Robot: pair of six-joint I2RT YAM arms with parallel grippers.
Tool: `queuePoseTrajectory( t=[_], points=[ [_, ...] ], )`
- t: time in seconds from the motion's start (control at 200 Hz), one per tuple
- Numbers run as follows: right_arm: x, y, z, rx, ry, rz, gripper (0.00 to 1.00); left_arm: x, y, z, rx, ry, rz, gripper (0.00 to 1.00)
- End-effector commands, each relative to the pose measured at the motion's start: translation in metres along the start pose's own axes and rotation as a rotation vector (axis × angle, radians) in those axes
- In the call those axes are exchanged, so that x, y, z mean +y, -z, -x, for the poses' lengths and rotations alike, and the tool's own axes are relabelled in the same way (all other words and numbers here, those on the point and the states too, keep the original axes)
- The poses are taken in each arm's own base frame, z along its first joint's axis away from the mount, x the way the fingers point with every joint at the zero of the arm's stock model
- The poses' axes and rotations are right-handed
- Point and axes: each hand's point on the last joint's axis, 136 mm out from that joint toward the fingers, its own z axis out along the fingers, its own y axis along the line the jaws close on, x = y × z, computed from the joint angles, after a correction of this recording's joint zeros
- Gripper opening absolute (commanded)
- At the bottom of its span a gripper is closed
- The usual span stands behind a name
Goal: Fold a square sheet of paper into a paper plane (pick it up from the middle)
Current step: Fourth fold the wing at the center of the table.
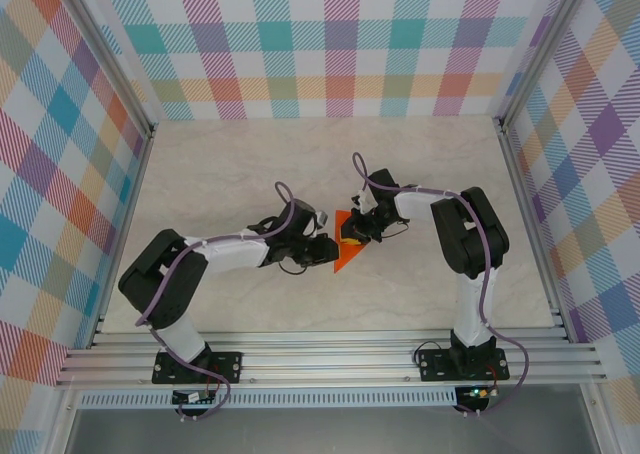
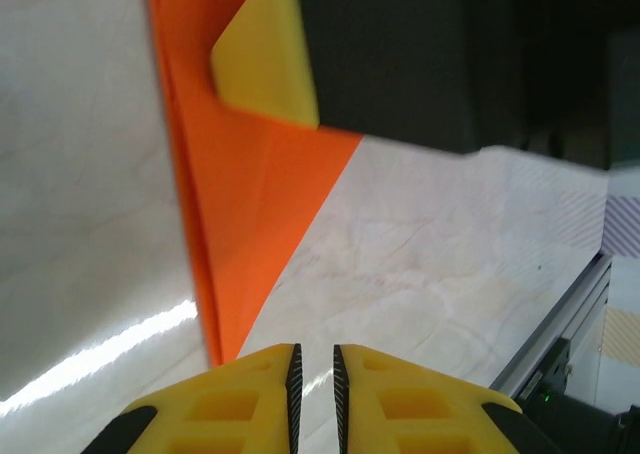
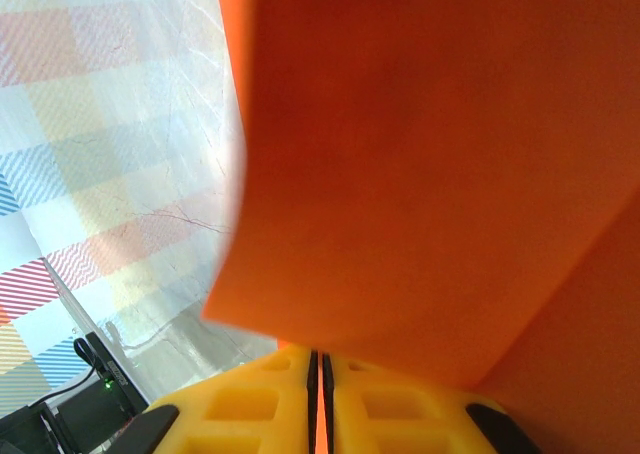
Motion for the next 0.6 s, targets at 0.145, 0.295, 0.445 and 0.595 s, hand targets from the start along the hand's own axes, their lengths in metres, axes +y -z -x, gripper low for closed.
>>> queuePoseTrajectory(
  t=[0.145,0.295,0.445,0.595],
  points=[
    [-0.049,-0.019,-0.014,0.041,-0.078,-0.154,0.13,-0.005,-0.03,0.014,-0.007,0.001,-0.053,0.18],
    [-0.05,-0.019,-0.015,0.044,-0.079,-0.155,0.13,-0.001,-0.04,0.012,0.008,-0.004,-0.067,0.18],
    [-0.048,-0.018,-0.015,0.043,-0.079,-0.151,0.13,0.036,-0.042,-0.003,0.046,0.03,0.083,0.16],
    [-0.037,-0.013,-0.009,0.026,-0.059,-0.126,0.14,0.083,-0.041,-0.033,0.133,0.083,0.257,0.12]
  ],
)
